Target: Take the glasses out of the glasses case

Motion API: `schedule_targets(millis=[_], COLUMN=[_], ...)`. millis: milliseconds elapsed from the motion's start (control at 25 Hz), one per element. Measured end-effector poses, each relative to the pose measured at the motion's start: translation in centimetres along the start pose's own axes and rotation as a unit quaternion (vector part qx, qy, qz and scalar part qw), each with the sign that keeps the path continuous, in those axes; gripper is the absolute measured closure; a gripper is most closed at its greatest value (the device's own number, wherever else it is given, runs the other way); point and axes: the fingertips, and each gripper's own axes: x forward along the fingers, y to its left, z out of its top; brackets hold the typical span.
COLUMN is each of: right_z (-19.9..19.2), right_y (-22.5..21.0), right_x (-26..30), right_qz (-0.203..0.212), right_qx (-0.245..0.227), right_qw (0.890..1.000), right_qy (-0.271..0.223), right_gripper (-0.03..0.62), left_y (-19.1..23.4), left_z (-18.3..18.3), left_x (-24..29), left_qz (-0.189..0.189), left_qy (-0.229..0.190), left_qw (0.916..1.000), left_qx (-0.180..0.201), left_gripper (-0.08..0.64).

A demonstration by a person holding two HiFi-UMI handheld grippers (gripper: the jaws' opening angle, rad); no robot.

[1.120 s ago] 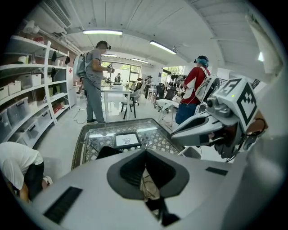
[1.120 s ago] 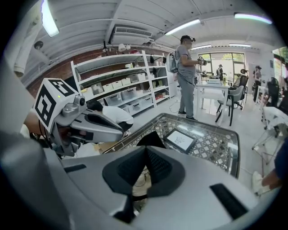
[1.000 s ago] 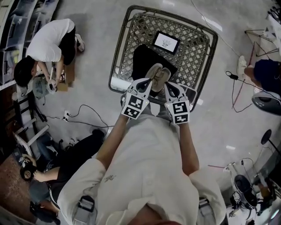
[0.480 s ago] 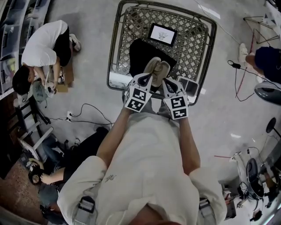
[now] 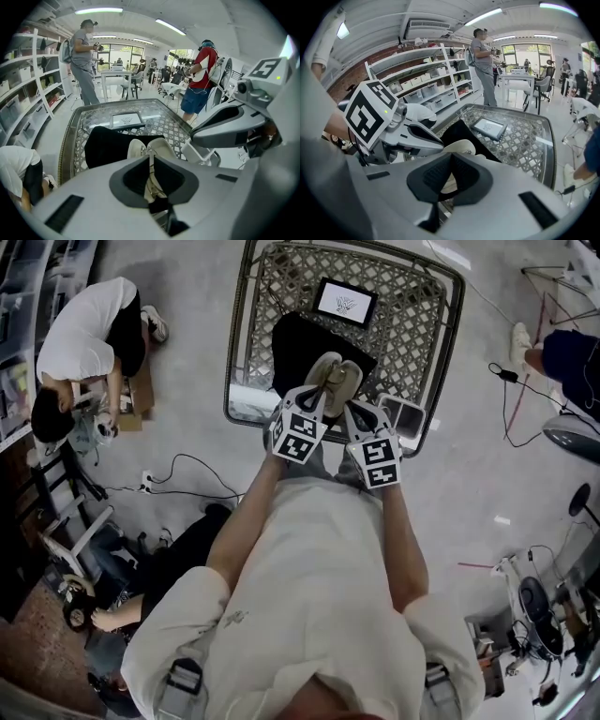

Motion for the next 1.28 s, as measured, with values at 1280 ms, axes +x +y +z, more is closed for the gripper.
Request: schedule_targets(millis=[1280], right_z=[-1.5], right_y=[-1.3], right_x=[-0.3], right_qz=[-0.012], right_qx=[0.017], right_qw=[1.0], right_qy=[0.009], right_gripper=[0.586], left_y=[0.6], left_z=[-3.8], left_x=[6.3], left_qz=[0.024], left_qy=[0.094], left_qw=[0.9952], left_qx=[-0.017], left_gripper=[0.469])
